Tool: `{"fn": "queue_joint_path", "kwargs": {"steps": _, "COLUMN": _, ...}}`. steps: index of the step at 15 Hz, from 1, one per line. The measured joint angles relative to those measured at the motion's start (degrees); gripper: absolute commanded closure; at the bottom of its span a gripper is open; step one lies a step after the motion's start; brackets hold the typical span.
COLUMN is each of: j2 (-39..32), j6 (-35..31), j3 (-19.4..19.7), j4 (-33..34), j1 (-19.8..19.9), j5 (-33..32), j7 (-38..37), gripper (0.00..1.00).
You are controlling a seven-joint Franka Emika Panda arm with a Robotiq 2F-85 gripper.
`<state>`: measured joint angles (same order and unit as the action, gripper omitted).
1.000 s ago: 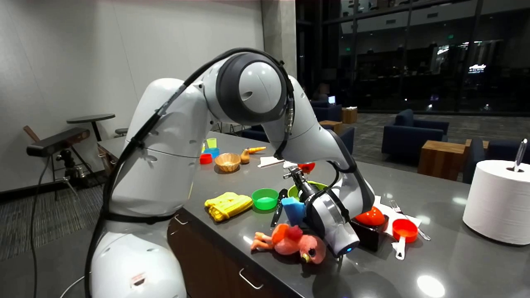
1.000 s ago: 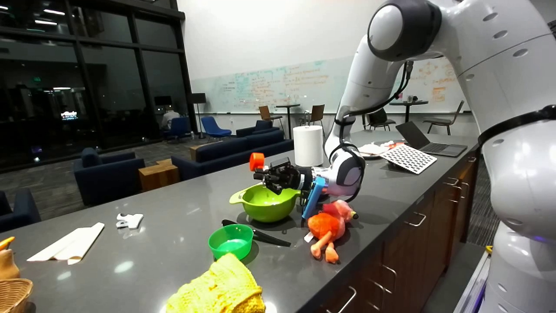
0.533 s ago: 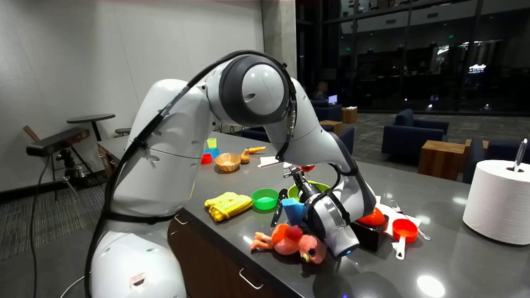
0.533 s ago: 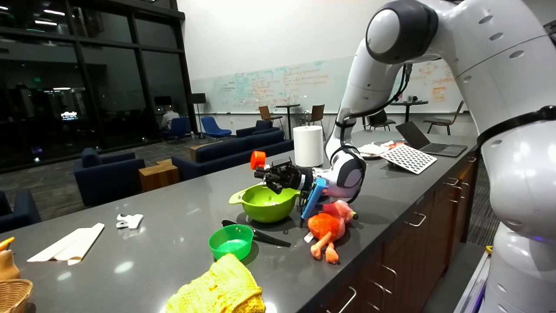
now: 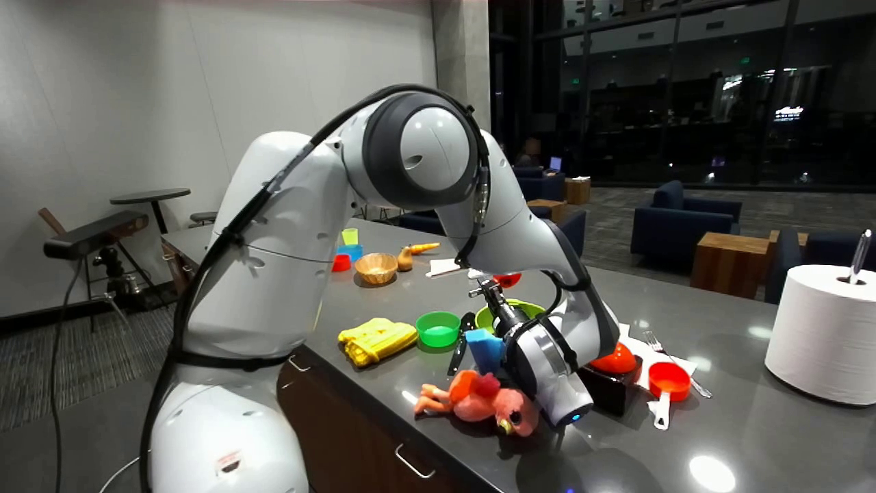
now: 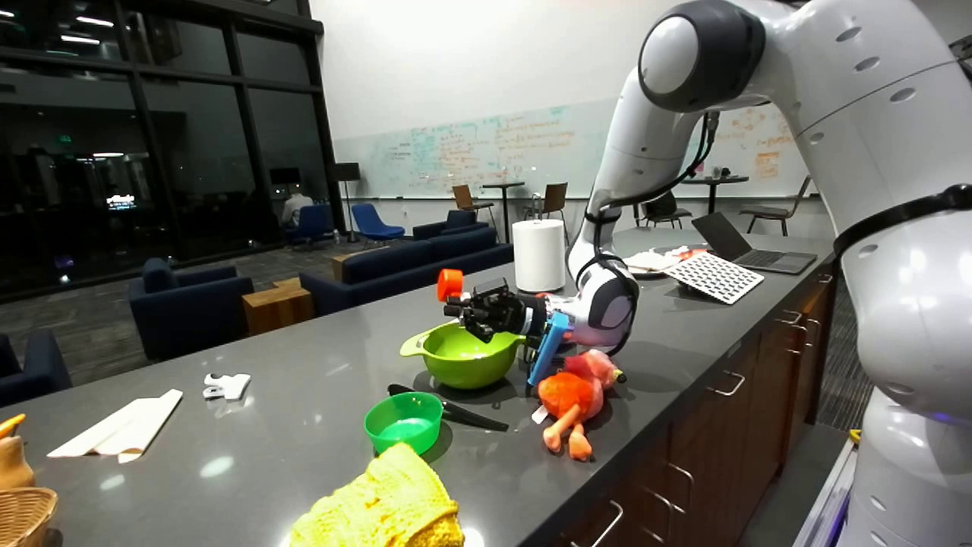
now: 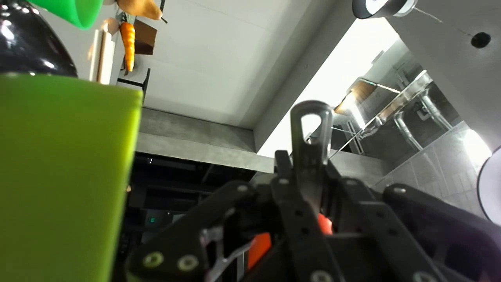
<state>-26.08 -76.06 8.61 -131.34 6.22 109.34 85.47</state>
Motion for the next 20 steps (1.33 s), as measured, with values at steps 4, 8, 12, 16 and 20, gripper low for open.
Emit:
{"fn": "queue_joint_path", "kwargs": {"steps": 4, "j2": 1.4, "j6": -7.1, "j3": -0.04, "j4": 0.06, "j1": -1.72, "j5": 0.0, "j7": -2.48, "gripper": 0.95}}
{"fn": "queue_joint_path", "kwargs": {"steps": 8, "j2": 4.95, "j6": -17.94, "j3": -0.39, "j4": 0.18, "j1": -4.76, "j5": -0.16, "j7": -7.4, "gripper": 0.95}}
{"fn": "queue_joint_path", "kwargs": {"steps": 12, "j2": 8.93, "j6": -27.99, "j3": -1.57, "j4": 0.81, "j1": -7.4, "j5": -2.07, "j7": -12.92, "gripper": 0.95}}
{"fn": "queue_joint_path", "kwargs": {"steps": 16, "j2": 11.47, "j6": -32.32, "j3": -3.12, "j4": 1.47, "j1": -8.12, "j5": -4.67, "j7": -16.62, "gripper": 0.95}}
{"fn": "queue_joint_path", "kwargs": {"steps": 20, "j2": 12.4, "j6": -33.87, "j3": -3.76, "j4": 1.57, "j1": -8.12, "j5": -6.17, "j7": -18.29, "gripper": 0.95}}
